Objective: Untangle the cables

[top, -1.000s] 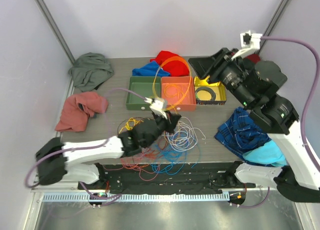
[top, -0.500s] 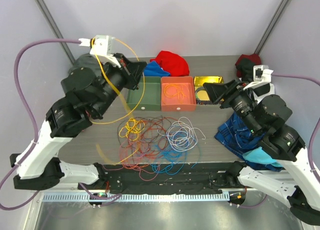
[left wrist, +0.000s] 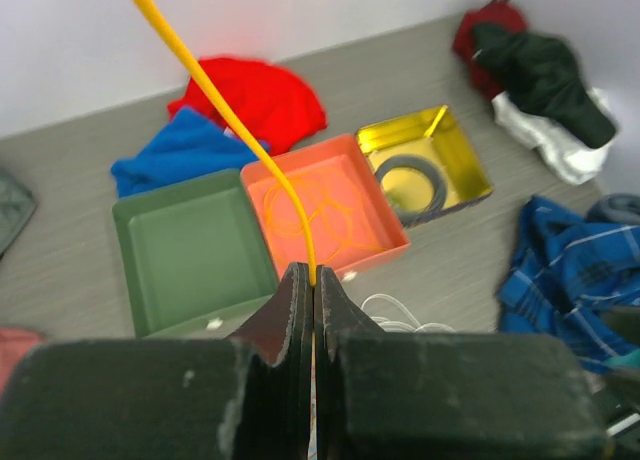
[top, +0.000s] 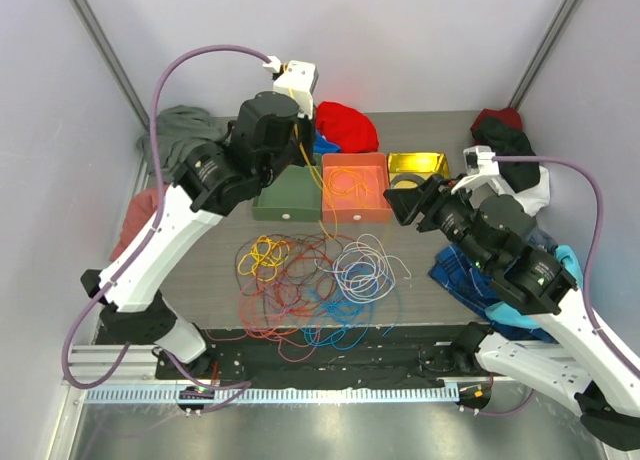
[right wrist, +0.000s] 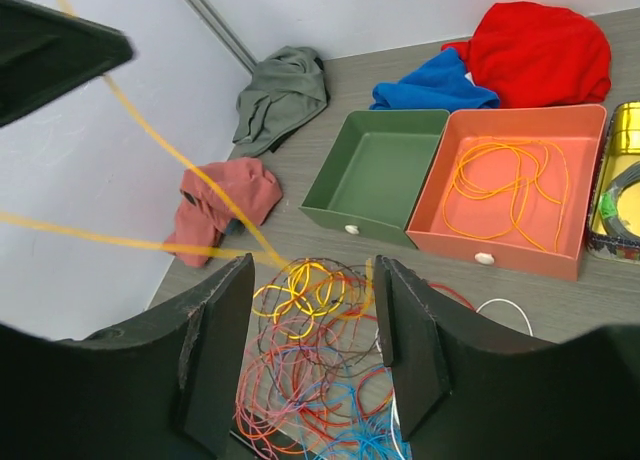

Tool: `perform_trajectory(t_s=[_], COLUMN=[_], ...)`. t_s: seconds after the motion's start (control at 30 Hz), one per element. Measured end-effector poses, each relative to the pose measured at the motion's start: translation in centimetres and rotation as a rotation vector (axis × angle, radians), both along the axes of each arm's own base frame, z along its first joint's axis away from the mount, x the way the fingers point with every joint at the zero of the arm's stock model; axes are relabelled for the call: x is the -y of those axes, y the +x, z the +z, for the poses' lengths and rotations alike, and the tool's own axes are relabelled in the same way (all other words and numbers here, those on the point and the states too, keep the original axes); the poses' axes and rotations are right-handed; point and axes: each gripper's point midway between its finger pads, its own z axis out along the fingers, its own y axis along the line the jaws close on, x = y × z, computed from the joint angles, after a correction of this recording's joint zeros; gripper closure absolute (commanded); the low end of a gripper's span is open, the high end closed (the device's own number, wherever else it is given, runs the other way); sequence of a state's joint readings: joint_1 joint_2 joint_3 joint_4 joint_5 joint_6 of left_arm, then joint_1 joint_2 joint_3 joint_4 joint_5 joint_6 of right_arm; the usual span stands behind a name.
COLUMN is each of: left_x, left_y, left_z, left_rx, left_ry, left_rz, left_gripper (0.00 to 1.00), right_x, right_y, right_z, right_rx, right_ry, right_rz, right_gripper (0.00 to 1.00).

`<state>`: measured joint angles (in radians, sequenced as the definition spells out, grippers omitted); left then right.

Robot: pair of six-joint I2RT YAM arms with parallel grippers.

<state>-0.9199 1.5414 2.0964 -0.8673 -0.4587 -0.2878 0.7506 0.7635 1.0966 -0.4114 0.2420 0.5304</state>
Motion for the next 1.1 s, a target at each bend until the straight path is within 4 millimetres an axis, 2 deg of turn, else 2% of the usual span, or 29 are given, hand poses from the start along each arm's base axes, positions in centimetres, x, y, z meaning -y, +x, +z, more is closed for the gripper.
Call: perform_trajectory(t_s=[0.1, 0.3, 0.53, 0.67, 0.77, 0.87, 1.03, 1.1], left_x=[-0.3, 0.4, 1.0, 1.4, 1.7, 2.0, 2.2, 2.3], left_y=[1.0, 0.5, 0.2, 0.1, 0.0, -0.1, -0.4, -0.6], left_z=[-2.0, -4.3, -5.8, -6.1, -6.7, -8.1, -11.6, -12.4], left_rx=[-0.058, -0.129, -0.177, -0.19, -0.208, -0.237, -0.302, -0.318], left_ry=[0.034, 0.087, 0.118, 0.116, 0.115, 0.132, 0.188, 0.197], left_rz=[0.013, -0.026, -0.054, -0.07, -0.076, -0.082, -0.086, -0.09], left_gripper=[1.0, 1.0, 1.0, 1.0, 1.0, 1.0, 1.0, 1.0], right_x=[-0.2, -2.0, -5.1, -7.0, -7.8, -7.9, -8.1, -8.4], right_y=[-0.5, -1.4, -1.2, -1.0, -1.0, -1.2, -1.3, -1.1], right_z=[0.5, 1.8, 2.5, 1.9, 1.9, 3.1, 6.4, 7.2], right_rx=[0.018, 0.069, 0.079, 0.059, 0.059, 0.086, 0.156, 0.174], right_ry=[0.017, 0.076, 0.127, 0.129, 0.132, 0.15, 0.197, 0.209], right_rz=[0.03, 0.134, 0.248, 0.309, 0.336, 0.349, 0.36, 0.364], right_gripper=[0.34, 0.33, 0.33, 0.33, 0.33, 0.33, 0.33, 0.34])
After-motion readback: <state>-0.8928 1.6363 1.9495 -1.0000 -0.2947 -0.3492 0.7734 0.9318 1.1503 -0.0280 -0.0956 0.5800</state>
